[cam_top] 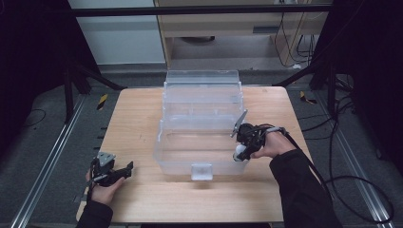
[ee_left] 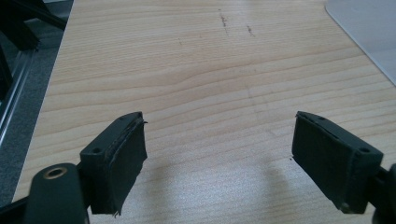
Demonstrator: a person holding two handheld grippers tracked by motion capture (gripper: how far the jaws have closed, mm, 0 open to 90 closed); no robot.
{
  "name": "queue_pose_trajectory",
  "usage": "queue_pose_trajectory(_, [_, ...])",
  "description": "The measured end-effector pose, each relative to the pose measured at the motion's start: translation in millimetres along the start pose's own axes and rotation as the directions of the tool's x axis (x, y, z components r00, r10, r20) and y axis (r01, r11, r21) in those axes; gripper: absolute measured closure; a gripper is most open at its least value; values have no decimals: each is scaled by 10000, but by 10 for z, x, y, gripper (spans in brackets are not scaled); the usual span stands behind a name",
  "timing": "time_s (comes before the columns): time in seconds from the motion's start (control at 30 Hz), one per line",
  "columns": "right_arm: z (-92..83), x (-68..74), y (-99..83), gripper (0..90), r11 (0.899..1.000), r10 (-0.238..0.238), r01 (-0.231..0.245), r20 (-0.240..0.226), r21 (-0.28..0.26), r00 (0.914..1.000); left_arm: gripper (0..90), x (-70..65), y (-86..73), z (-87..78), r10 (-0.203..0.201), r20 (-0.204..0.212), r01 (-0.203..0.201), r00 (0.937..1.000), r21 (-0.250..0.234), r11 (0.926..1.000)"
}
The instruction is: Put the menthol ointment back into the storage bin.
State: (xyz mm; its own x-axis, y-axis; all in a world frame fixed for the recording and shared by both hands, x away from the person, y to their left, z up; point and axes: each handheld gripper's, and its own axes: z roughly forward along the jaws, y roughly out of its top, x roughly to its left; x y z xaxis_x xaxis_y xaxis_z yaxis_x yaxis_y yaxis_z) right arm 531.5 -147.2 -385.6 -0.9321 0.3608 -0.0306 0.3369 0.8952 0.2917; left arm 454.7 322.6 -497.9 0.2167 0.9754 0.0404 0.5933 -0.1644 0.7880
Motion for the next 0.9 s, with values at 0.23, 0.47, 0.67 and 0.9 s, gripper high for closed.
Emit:
queue_pose_trajectory(0.23, [63, -12, -14, 501, 10000, 18, -17, -76, 90, 10000, 171, -3, 0, 0, -2, -4, 2, 10000, 3, 10000])
queue_pose_trajectory(0.47, [133, -3, -10, 500, 9998, -8, 12, -192, 222, 9998, 171, 1, 0, -1, 3, -9, -3, 10000, -3, 10000])
queue_pose_trajectory(0.67, [171, 1, -10, 499, 9996, -27, 34, -243, 278, 9997, 171, 0, 0, 2, 14, -1, -14, 10000, -3, 10000])
queue_pose_trajectory(0.9, [180, -4, -16, 506, 9996, 30, -23, -290, 270, 9996, 171, -8, 1, -4, 25, 13, -25, 10000, -12, 10000])
